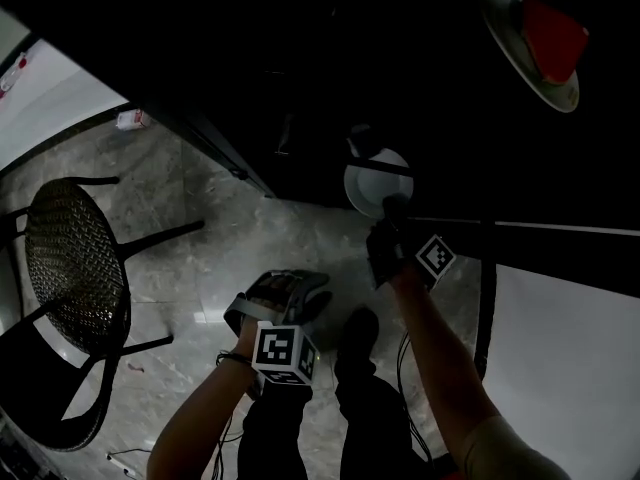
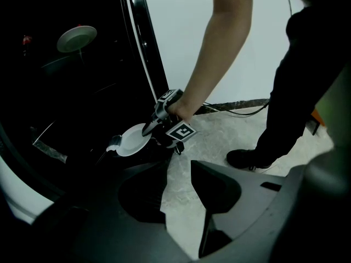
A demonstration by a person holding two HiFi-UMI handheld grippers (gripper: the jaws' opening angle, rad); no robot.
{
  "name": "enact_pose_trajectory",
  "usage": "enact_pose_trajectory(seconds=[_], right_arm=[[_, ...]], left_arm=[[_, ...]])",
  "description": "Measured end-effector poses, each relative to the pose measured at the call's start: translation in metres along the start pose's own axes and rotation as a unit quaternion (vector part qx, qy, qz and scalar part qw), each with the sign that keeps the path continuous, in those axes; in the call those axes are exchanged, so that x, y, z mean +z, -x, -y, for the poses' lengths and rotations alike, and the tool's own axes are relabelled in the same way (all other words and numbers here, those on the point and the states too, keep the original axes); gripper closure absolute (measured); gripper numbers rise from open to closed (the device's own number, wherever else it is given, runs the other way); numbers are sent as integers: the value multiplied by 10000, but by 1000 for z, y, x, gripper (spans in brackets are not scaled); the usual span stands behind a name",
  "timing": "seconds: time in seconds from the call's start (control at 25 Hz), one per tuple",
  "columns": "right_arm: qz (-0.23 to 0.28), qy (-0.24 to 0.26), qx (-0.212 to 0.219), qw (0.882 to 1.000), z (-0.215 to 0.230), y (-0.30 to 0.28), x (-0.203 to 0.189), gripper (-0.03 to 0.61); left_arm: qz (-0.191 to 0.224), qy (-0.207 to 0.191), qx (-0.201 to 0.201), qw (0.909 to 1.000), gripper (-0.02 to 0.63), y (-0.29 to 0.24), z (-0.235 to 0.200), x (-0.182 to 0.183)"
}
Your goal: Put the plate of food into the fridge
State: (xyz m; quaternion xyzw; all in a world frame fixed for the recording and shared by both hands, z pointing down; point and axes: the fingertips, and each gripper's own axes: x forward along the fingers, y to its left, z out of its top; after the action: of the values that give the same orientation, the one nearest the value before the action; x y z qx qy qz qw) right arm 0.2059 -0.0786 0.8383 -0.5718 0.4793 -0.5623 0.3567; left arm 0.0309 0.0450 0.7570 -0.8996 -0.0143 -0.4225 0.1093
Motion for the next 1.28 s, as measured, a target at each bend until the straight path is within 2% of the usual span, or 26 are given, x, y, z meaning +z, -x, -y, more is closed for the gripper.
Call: enact_pose_trajectory(seconds=[0.12, 0.36, 0.48, 0.56, 0.68, 0.84, 0.96, 1.08, 1.16, 1.28], right_arm=[[92, 55, -95, 9999, 0, -2, 1, 537], [188, 104, -18, 9998, -8, -14, 3, 537], [143, 333, -21, 9993, -9, -16, 3, 537], [49, 653, 85, 9978, -15, -19, 2, 526], [-357, 1350, 281, 9898, -26, -19, -9, 426], [-842, 2275, 194, 9699, -32, -20, -23, 356], [-1018, 2568, 89, 9610, -28, -19, -28, 351], [-1157, 2683, 37, 9564, -24, -20, -33, 350], [-1237, 2725, 65, 9541, -26, -22, -36, 350], [-1241, 2743, 163, 9535, -33, -24, -37, 350]], left_arm=[[117, -61, 81, 9999, 472, -6, -14, 9], [284, -189, 66, 9994, 472, -18, -26, 18], [302, -230, 9, 9993, 472, -22, -24, 15], [252, -244, -30, 9994, 472, -23, -22, 7], [182, -298, -126, 9993, 472, -23, -12, 1], [191, -307, -121, 9993, 472, -22, -9, 1], [208, -299, -170, 9992, 472, -28, -8, 1], [174, -503, -288, 9982, 472, -48, -8, 4], [153, -555, -281, 9979, 472, -65, -18, 9], [194, -426, -141, 9988, 472, -89, -43, 21]])
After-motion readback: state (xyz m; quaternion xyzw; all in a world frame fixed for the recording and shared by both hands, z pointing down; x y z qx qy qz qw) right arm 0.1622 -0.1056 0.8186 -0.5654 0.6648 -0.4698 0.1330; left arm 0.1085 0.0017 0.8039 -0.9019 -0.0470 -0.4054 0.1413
